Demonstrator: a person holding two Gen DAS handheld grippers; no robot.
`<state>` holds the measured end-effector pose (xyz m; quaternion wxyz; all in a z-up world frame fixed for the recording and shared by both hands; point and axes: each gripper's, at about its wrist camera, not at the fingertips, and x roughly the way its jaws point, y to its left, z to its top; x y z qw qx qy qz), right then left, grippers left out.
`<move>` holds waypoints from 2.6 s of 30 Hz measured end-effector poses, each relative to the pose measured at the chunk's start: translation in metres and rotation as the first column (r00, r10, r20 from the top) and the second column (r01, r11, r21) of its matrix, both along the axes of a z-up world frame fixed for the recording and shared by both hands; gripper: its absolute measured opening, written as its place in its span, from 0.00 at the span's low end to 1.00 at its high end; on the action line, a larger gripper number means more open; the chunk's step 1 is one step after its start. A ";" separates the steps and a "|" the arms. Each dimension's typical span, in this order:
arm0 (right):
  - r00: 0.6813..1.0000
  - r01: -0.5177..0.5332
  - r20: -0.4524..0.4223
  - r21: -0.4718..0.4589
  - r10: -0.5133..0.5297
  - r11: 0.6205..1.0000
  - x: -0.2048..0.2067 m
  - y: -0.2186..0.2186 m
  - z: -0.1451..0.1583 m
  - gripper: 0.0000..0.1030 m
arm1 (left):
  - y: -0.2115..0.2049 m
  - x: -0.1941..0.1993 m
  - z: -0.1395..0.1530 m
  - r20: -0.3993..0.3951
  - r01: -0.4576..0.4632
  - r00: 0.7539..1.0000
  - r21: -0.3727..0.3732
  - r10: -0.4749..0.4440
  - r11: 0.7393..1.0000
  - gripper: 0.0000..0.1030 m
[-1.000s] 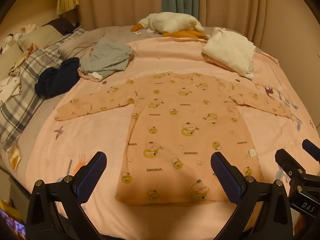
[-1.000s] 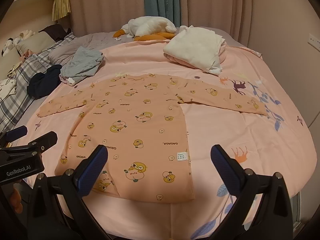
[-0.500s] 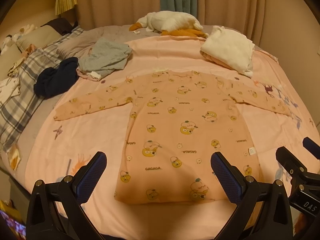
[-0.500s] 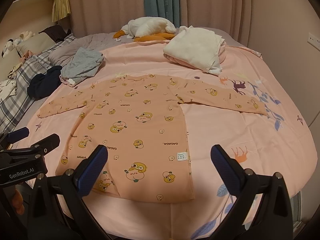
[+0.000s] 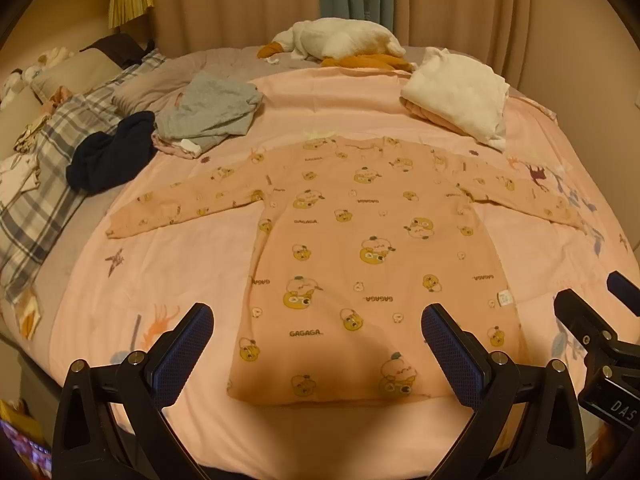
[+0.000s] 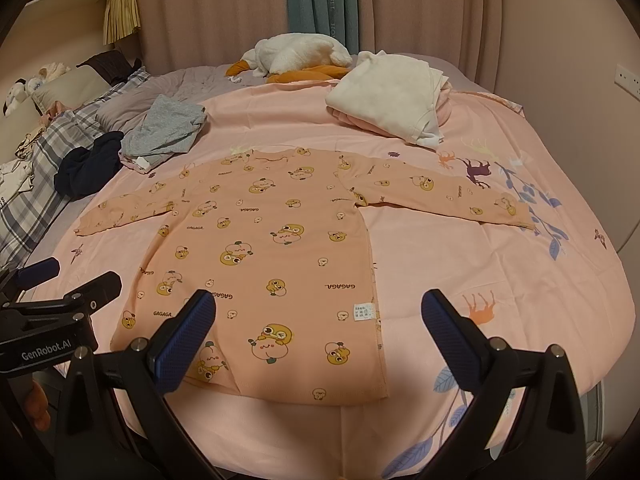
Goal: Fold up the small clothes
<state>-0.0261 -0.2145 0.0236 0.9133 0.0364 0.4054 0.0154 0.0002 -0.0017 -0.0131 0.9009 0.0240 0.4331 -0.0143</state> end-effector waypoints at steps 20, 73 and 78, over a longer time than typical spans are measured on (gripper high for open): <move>1.000 0.001 -0.001 0.001 -0.001 1.000 0.000 0.000 0.001 1.00 | -0.004 -0.003 -0.004 -0.008 0.008 1.000 0.006 -0.008 1.000 1.00; 1.000 -0.008 -0.009 0.138 0.009 0.990 0.004 -0.021 -0.015 1.00 | -0.006 0.004 -0.014 -0.022 0.027 0.999 -0.045 -0.028 0.999 1.00; 0.999 0.041 -0.039 0.457 -0.026 0.888 0.020 -0.084 -0.055 1.00 | -0.005 0.029 -0.040 -0.076 0.077 0.992 -0.223 -0.096 0.972 1.00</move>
